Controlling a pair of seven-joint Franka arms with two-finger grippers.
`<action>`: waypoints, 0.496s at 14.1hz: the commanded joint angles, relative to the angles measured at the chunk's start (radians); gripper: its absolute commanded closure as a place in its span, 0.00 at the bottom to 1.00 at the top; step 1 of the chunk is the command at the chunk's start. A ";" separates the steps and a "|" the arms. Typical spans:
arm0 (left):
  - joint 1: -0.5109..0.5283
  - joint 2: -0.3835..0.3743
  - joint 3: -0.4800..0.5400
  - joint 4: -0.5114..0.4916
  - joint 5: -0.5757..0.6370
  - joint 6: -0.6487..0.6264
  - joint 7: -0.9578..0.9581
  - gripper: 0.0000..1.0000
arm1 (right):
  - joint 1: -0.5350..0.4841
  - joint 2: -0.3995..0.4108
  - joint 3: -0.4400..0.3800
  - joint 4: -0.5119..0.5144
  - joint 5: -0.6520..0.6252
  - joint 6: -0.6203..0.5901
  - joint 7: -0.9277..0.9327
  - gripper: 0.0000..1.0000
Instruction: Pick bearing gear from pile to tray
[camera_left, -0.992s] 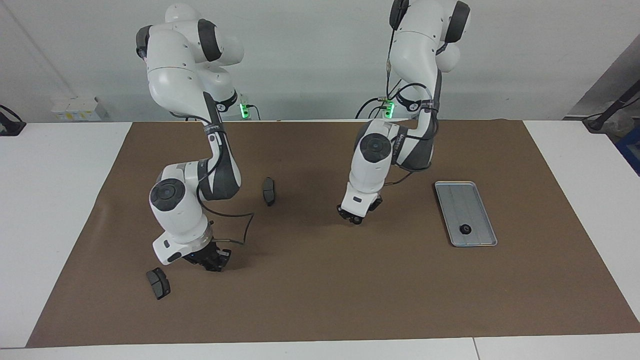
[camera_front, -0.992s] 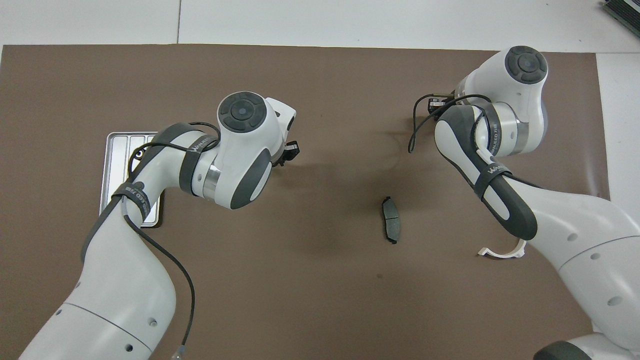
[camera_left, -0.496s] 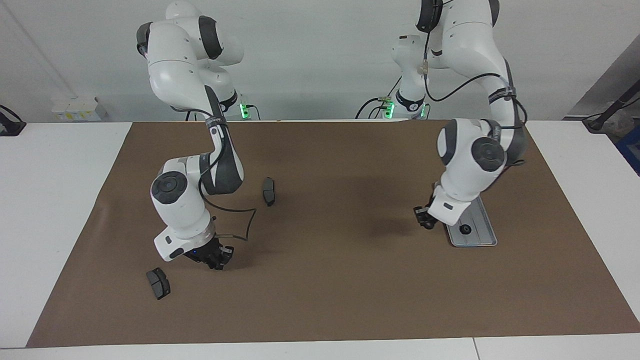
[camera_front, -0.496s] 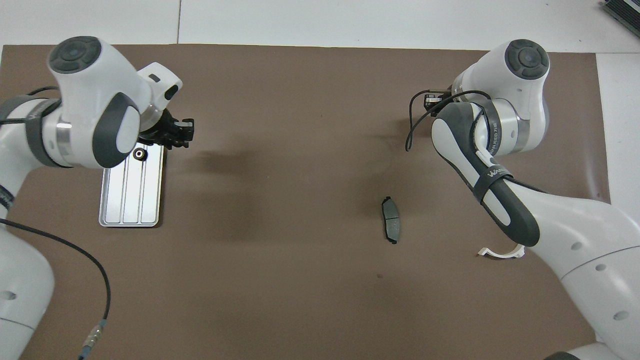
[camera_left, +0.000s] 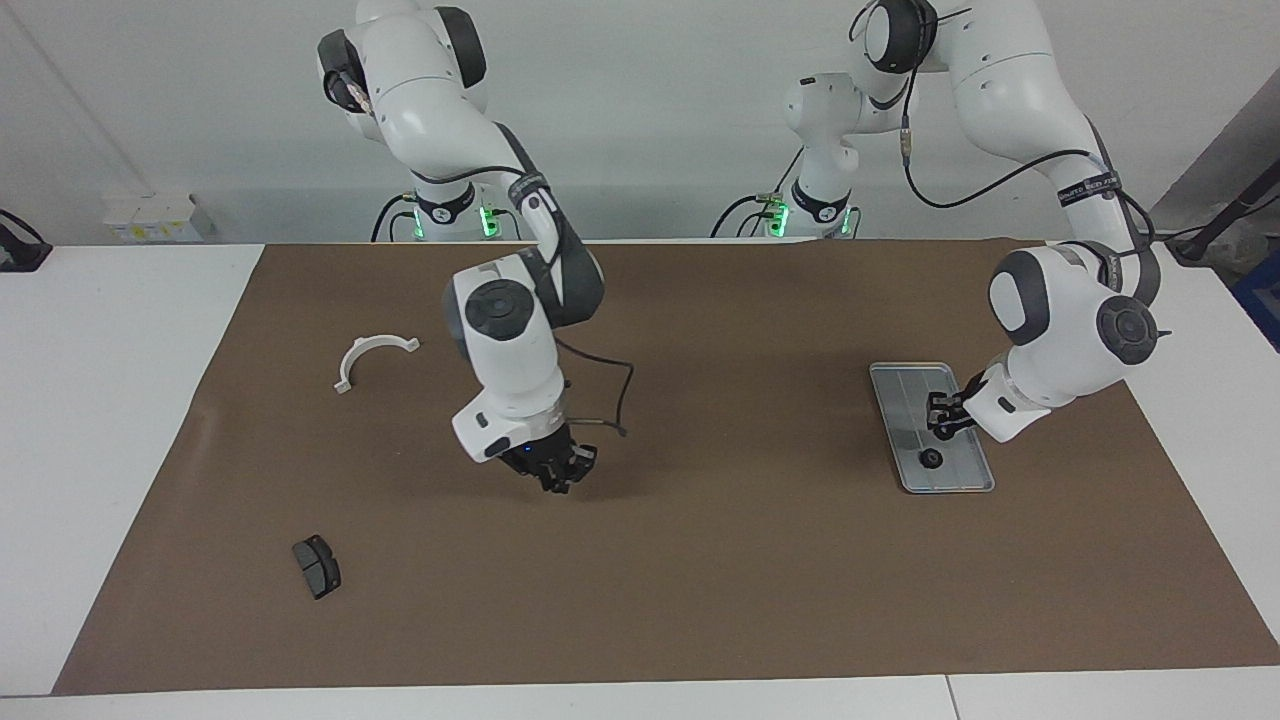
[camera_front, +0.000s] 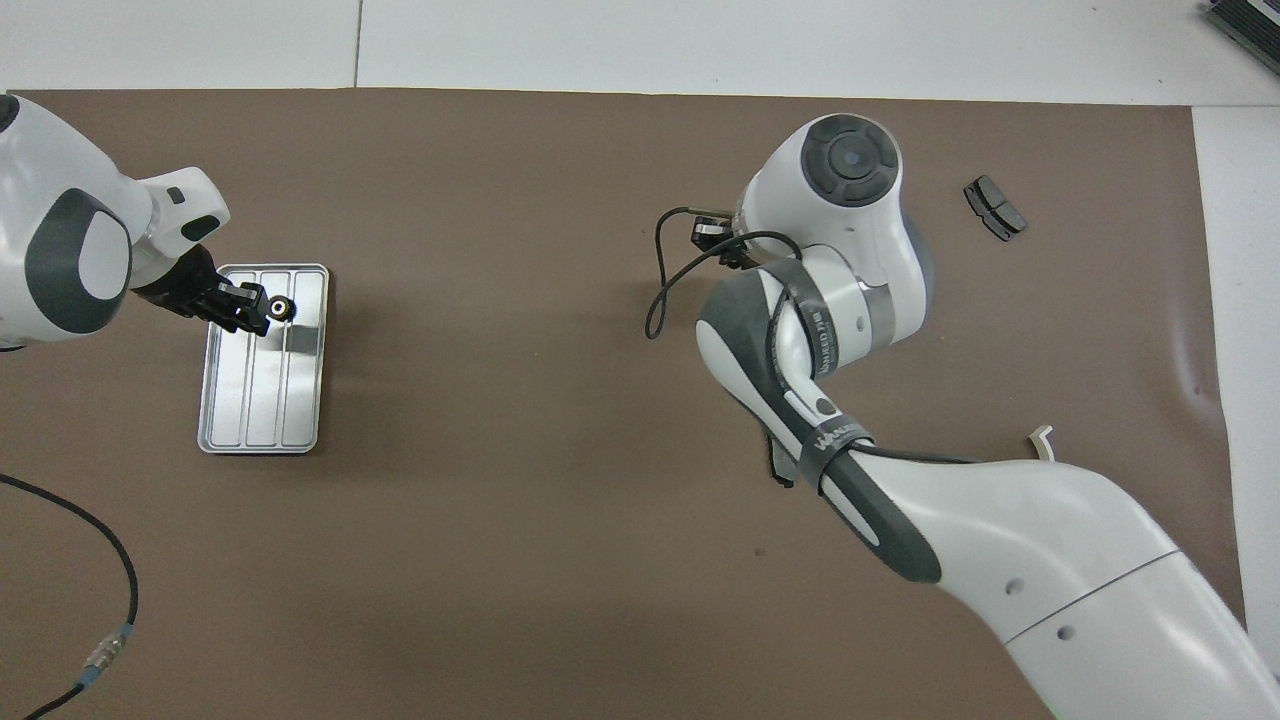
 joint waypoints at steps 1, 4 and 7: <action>0.024 0.019 -0.007 -0.005 -0.003 -0.002 0.075 0.57 | 0.096 -0.014 -0.005 -0.031 -0.020 0.006 0.169 1.00; 0.024 0.016 -0.007 0.009 -0.003 -0.005 0.075 0.24 | 0.173 -0.011 -0.005 -0.052 -0.041 0.034 0.277 1.00; -0.012 0.007 -0.010 0.051 -0.010 -0.013 0.005 0.24 | 0.219 -0.013 -0.005 -0.119 -0.057 0.101 0.325 0.99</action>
